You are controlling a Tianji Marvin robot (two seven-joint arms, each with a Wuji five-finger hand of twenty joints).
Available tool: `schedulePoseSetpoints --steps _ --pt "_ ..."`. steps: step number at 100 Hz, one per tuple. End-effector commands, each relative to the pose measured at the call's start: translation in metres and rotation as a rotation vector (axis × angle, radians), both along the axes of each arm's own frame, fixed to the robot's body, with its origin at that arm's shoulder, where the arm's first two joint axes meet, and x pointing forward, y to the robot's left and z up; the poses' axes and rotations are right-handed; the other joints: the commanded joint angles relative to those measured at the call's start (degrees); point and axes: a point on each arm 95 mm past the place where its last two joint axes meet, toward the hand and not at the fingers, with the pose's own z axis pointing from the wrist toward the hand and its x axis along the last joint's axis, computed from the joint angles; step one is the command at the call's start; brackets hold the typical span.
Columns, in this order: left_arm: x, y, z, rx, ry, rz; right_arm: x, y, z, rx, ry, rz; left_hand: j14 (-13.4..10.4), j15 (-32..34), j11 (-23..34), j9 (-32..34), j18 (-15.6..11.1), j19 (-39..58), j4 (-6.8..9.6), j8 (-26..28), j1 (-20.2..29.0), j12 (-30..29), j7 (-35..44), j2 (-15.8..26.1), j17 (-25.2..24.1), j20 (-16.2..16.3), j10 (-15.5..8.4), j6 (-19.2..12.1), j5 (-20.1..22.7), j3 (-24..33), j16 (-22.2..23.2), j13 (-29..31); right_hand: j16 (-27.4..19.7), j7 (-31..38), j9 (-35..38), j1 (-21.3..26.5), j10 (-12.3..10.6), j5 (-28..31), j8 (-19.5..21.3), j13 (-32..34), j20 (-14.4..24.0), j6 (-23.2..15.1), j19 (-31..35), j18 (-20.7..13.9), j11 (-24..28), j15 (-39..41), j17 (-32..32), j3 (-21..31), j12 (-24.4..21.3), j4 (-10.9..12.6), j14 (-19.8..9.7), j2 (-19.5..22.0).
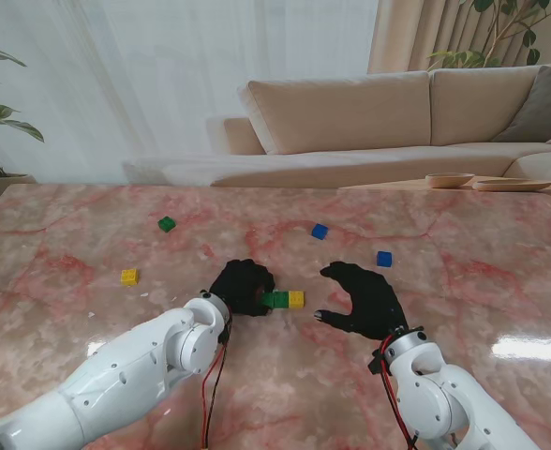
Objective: Build a two-level staggered structure with toy bricks
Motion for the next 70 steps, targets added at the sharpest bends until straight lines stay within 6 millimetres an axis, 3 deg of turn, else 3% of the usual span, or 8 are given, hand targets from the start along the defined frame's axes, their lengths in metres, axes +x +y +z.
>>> schedulePoseSetpoints --steps 1,18,28,30,33,70 --pt "-0.0014 0.0012 -0.0036 0.013 0.009 0.002 -0.0034 0.0004 -0.0054 0.0 0.027 0.004 1.3 -0.8 -1.0 -1.6 -0.3 -1.9 1.53 0.3 -0.9 0.7 1.8 2.3 -0.7 0.9 0.1 -0.1 -0.4 2.6 0.5 -1.2 -0.3 -0.6 -1.4 0.4 0.7 -0.8 -0.7 -1.1 -0.1 -0.8 0.3 0.1 0.3 0.1 -0.6 1.1 -0.1 0.8 0.3 0.5" --pt "-0.0002 0.0026 -0.0031 0.018 0.011 0.0 -0.0033 0.0009 -0.0052 0.001 0.027 0.006 1.3 -0.8 -1.1 -1.8 -0.3 -2.1 2.32 0.6 -2.9 0.6 0.1 2.6 -0.7 1.2 0.1 0.6 -2.2 5.3 0.5 -1.1 -0.3 -0.6 -1.3 0.4 0.6 -0.8 -0.8 -1.1 -0.1 -0.8 0.3 0.1 0.3 0.1 -0.5 1.1 -0.1 0.8 0.3 0.5" --pt "0.0003 0.0035 -0.003 0.018 0.011 0.0 -0.0031 0.0008 -0.0049 0.0 0.027 0.007 1.3 -0.8 -1.1 -2.1 -0.4 -2.5 3.83 0.9 -4.5 0.6 -0.9 3.0 -0.7 1.2 0.0 0.9 -3.5 7.2 0.5 -1.2 -0.3 -0.6 -1.3 0.4 0.7 -0.8 -0.8 -1.1 -0.1 -0.9 0.3 0.1 0.3 0.1 -0.5 1.1 -0.1 0.8 0.4 0.5" --pt "0.0004 0.0036 -0.0031 0.018 0.011 0.0 -0.003 0.0008 -0.0049 0.0 0.027 0.007 1.3 -0.8 -1.1 -2.2 -0.3 -2.6 5.17 1.1 -5.4 0.6 -1.4 3.3 -0.7 1.3 0.0 1.1 -4.2 8.3 0.5 -1.2 -0.3 -0.6 -1.3 0.4 0.6 -0.8 -0.8 -1.1 -0.1 -0.8 0.3 0.1 0.3 0.1 -0.5 1.1 -0.1 0.8 0.3 0.5" --pt "0.0006 0.0038 -0.0032 0.018 0.01 0.0 -0.003 0.0008 -0.0049 0.0 0.027 0.008 1.4 -0.8 -1.1 -2.3 -0.4 -2.5 5.69 1.3 -5.8 0.6 -1.7 3.4 -0.7 1.4 0.0 1.3 -4.7 8.6 0.5 -1.2 -0.3 -0.6 -1.3 0.4 0.6 -0.8 -0.8 -1.1 -0.1 -0.8 0.3 0.1 0.3 0.1 -0.5 1.1 -0.1 0.8 0.3 0.5" --pt "0.0022 0.0027 -0.004 0.009 0.007 -0.019 -0.0024 0.0008 -0.0044 0.001 0.027 0.005 1.4 -1.0 -1.2 -2.3 -0.2 -3.2 5.37 3.4 -6.4 0.6 0.2 0.7 -0.8 1.6 0.0 0.6 -4.7 8.4 0.5 -1.3 -0.3 -0.6 -1.5 0.5 0.7 -0.8 -0.8 -1.2 -0.1 -0.7 0.2 0.1 0.3 0.1 -0.5 1.2 -0.1 0.8 0.3 0.5"
